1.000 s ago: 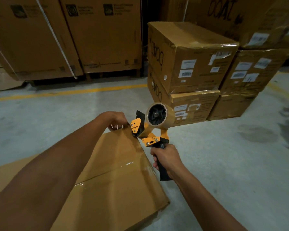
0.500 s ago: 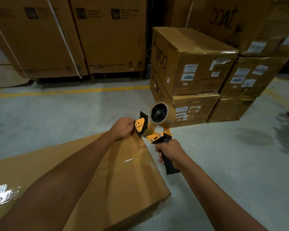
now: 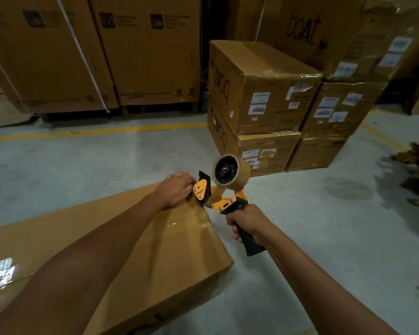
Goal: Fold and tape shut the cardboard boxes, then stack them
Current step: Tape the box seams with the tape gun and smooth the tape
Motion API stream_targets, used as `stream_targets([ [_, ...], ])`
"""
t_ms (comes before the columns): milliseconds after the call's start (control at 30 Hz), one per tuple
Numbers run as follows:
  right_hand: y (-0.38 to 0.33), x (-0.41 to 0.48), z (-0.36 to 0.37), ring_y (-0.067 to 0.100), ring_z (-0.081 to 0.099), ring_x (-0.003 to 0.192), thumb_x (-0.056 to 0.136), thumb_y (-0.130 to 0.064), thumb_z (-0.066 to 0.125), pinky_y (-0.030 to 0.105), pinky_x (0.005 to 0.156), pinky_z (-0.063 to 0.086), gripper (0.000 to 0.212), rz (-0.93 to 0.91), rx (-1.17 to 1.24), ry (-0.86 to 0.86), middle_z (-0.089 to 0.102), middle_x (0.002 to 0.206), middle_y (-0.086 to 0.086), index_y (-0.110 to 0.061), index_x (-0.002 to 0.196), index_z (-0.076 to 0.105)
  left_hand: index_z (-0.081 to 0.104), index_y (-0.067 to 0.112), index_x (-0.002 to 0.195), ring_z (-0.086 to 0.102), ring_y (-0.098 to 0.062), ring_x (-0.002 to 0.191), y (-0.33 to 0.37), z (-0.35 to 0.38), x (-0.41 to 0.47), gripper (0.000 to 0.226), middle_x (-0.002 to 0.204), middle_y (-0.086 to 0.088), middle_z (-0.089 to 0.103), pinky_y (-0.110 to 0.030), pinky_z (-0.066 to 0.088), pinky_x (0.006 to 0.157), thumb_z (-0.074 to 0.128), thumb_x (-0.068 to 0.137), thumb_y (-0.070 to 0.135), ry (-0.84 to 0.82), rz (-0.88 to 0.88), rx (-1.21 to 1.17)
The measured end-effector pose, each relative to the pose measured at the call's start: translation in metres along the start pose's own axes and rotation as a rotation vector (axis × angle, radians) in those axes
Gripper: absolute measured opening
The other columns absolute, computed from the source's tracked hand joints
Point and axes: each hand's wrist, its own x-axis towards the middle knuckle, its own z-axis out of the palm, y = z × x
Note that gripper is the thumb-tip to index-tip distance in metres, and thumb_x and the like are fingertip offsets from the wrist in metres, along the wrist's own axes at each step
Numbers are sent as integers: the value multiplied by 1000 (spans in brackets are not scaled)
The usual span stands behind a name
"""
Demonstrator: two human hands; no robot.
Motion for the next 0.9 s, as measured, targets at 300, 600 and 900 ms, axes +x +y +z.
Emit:
stream_targets([
  [300, 31, -45, -14, 20, 50, 44, 81, 2, 59, 24, 46, 43, 10, 36, -12, 6, 51, 56, 11, -4, 73, 57, 59, 20, 131, 19, -27, 150, 14, -4, -2, 40, 154, 2, 41, -55, 15, 116, 30, 107, 34, -168, -110, 114],
  [600, 32, -46, -12, 23, 47, 42, 82, 4, 58, 26, 46, 40, 15, 24, -10, 7, 48, 53, 13, -2, 70, 52, 13, 15, 159, 11, -22, 153, 71, 8, -116, 75, 166, -3, 11, -48, 13, 123, 37, 101, 55, -121, -35, 56],
  [900, 25, -51, -10, 23, 49, 46, 81, 4, 57, 28, 51, 43, 13, 7, -44, 26, 50, 53, 13, -3, 70, 53, -6, 12, 159, -14, -15, 152, 101, 32, -167, 118, 166, -3, -15, -47, -8, 124, 44, 79, 83, -160, -48, 208],
])
